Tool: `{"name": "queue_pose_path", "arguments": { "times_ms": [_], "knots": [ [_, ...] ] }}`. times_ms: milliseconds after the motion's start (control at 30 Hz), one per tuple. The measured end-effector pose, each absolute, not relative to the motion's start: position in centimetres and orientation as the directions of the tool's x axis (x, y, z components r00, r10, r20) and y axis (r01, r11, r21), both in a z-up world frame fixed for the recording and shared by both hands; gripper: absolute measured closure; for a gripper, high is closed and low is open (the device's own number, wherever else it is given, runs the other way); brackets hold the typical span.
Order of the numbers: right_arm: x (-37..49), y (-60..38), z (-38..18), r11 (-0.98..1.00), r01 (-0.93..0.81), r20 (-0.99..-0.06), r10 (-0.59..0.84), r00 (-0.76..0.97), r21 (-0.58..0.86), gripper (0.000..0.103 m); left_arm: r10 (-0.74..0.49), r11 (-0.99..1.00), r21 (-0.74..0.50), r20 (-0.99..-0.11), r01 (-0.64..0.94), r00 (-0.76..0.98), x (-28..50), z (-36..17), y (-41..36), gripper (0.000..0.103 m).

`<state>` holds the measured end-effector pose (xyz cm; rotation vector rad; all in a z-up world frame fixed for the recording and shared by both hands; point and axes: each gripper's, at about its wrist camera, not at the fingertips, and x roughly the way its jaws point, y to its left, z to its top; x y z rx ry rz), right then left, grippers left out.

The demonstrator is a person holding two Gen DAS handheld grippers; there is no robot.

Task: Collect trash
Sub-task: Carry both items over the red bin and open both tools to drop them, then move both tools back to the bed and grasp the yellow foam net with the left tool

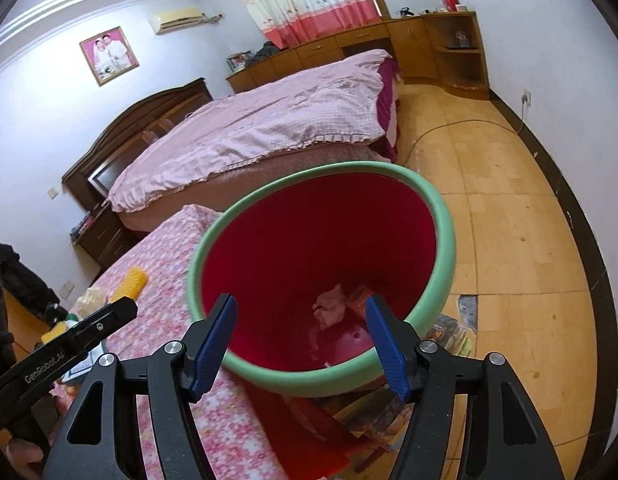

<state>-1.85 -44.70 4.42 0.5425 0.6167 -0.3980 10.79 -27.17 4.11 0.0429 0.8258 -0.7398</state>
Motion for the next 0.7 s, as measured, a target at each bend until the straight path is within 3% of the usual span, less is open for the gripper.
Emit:
{"name": "queue_pose_path", "arguments": {
  "times_ms": [700],
  "knots": [
    [0.2, -37.8, 5.6, 0.849, 0.390, -0.629, -0.090, 0.772, 0.357, 0.035, -0.452, 0.885, -0.247, -0.658, 0.395, 0.602, 12.0, 5.8, -13.7, 0.055]
  ]
}}
